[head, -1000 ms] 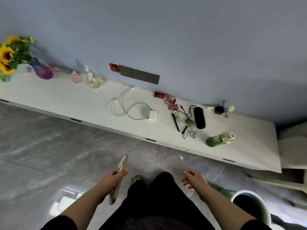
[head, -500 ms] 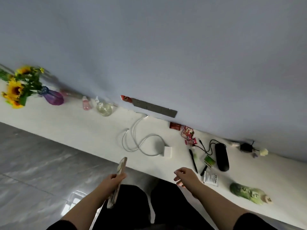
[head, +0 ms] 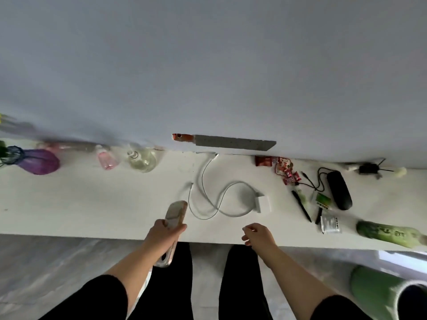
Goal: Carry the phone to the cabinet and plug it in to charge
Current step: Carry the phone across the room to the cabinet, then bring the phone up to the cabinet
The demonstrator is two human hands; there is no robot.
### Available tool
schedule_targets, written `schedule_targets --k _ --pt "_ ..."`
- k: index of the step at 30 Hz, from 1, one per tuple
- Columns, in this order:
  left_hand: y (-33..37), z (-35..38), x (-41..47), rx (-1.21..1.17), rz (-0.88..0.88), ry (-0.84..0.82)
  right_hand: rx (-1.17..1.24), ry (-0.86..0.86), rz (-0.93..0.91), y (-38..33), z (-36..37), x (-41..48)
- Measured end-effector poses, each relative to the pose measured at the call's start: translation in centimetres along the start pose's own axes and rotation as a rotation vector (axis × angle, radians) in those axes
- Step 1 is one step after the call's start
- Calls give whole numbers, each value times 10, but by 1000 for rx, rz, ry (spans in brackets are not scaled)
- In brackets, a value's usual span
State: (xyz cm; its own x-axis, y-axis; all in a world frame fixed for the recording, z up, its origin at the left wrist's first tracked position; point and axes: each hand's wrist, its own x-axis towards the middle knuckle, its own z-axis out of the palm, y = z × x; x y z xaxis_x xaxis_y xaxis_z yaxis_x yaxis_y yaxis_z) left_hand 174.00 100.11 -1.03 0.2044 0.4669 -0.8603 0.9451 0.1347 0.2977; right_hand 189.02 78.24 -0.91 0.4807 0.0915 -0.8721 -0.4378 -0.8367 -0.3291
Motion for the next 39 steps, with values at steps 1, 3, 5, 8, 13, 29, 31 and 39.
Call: schedule_targets --k 1,3,5,8,13,29,31,39 --pt "0 0 12 29 -10 9 -28 21 7 2 9 3" --pt "0 5 34 85 -29 67 -90 40 1 7 26 13" --pt "-2 11 56 142 -42 140 -148 34 -14 9 40 29" --pt "-4 22 93 190 -59 229 -278 65 -74 12 57 71" --pt "-12 48 148 231 -6 344 -603 82 -169 19 83 130" --pt "-41 100 187 265 199 628 -917 94 -214 46 116 174" --pt "-40 99 185 280 191 569 -918 85 -212 45 115 175" --pt "-16 109 128 175 303 420 -670 221 -520 57 83 150"
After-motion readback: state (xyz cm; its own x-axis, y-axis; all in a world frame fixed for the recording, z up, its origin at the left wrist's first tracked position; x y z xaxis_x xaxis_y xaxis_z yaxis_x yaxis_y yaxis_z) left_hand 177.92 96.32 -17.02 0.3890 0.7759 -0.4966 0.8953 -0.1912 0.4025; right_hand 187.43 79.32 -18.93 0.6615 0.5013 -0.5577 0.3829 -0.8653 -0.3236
